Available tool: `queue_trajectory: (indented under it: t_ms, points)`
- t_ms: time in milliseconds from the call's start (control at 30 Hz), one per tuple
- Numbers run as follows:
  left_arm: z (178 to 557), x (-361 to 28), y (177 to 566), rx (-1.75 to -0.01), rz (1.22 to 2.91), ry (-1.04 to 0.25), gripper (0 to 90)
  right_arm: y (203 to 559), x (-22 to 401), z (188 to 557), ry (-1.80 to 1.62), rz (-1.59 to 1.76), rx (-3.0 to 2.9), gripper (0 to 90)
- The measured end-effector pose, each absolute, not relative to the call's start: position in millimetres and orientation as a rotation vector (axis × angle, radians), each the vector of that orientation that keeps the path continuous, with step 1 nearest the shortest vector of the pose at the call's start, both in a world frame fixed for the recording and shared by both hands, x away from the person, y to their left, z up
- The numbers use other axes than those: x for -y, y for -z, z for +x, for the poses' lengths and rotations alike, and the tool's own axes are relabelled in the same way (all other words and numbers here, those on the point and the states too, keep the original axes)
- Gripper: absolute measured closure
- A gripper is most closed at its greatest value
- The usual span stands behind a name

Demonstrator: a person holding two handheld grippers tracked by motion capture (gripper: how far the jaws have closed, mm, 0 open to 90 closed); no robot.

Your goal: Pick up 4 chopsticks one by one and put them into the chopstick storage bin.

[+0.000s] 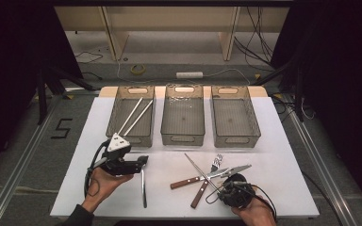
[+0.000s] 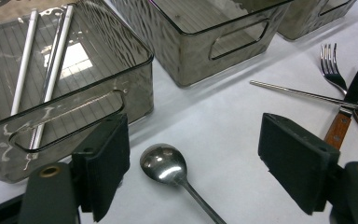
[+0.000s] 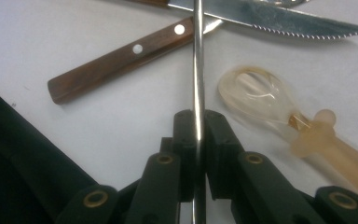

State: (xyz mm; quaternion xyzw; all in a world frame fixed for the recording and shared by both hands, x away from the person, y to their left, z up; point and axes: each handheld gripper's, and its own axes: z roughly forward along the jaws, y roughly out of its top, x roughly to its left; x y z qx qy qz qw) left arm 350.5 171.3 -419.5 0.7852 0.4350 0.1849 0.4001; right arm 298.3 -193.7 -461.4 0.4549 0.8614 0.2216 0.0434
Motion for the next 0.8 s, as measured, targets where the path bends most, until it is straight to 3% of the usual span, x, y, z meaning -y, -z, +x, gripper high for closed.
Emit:
queue_trajectory:
  t_ms: [367,800]
  points:
    - [349.7,-169.2,419.3,-1.086,1.976,-0.453,24.4,451.5,193.8,298.2,-0.709,1.318,-2.617,85.1]
    - [342.4,-140.7,413.4,-0.911,2.059,-0.365,23.0,434.3,186.5,302.1,-0.787,1.177,-2.632,85.2]
